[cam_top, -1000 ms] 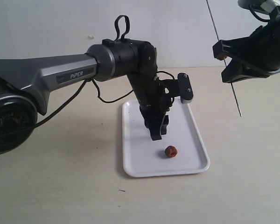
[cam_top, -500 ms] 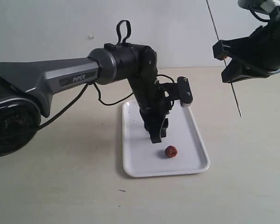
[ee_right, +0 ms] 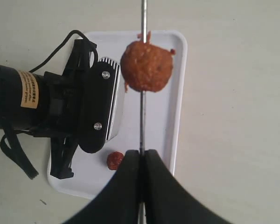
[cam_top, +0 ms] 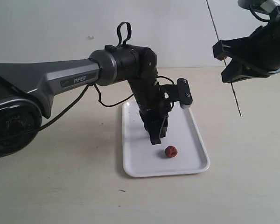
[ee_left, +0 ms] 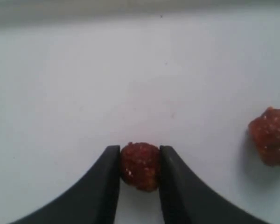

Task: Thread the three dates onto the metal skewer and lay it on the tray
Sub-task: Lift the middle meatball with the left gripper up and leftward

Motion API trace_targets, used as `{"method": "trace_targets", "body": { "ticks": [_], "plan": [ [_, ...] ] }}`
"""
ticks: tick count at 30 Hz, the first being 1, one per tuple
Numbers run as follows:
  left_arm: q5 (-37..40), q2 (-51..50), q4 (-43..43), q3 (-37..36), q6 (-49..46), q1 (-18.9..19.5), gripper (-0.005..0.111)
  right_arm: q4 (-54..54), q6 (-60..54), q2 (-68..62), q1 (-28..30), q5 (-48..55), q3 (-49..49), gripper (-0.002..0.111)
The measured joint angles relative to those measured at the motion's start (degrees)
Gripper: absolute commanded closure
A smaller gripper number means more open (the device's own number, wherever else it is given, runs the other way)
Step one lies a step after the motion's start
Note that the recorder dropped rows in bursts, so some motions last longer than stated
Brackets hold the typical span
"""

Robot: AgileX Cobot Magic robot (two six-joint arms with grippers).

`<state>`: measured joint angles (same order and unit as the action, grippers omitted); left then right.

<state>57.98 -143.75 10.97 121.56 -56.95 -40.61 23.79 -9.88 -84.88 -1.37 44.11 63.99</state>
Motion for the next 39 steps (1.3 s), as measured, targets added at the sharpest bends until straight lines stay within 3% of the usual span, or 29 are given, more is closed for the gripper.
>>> {"method": "trace_targets", "body": {
  "ticks": [7, 10, 15, 22, 27, 31, 39],
  "plan": [
    [1.2, 0.93, 0.3, 0.0, 2.38, 0.28, 0.077, 0.0, 0.0, 0.0, 0.0, 0.0, 0.0, 0.108],
    [1.99, 3.45, 5.32, 0.0, 3.14, 2.29, 0.077, 0.0, 0.0, 0.0, 0.0, 0.0, 0.0, 0.108],
    [2.86, 7.59, 20.7, 0.0, 3.36, 7.57, 0.077, 0.0, -0.35, 0.0, 0.0, 0.12, 0.0, 0.108],
    [7.85, 9.37, 49.15, 0.0, 3.59, 17.27, 0.077, 0.0, -0.59, 0.04, 0.0, 1.1, -0.61, 0.108],
    [10.43, 9.37, 61.72, 0.0, 5.8, 22.21, 0.077, 1.91, -2.23, 0.04, 0.0, 1.42, -3.96, 0.108],
    [10.66, 9.37, 69.49, 0.0, 8.44, 24.05, 0.077, 9.57, -8.52, 0.04, 0.0, 2.84, -7.36, 0.108],
    [9.16, 9.58, 79.87, 0.0, 10.93, 24.18, 0.077, 27.66, -22.43, 0.04, 0.0, 4.6, -13.63, 0.108]
  ]
}}
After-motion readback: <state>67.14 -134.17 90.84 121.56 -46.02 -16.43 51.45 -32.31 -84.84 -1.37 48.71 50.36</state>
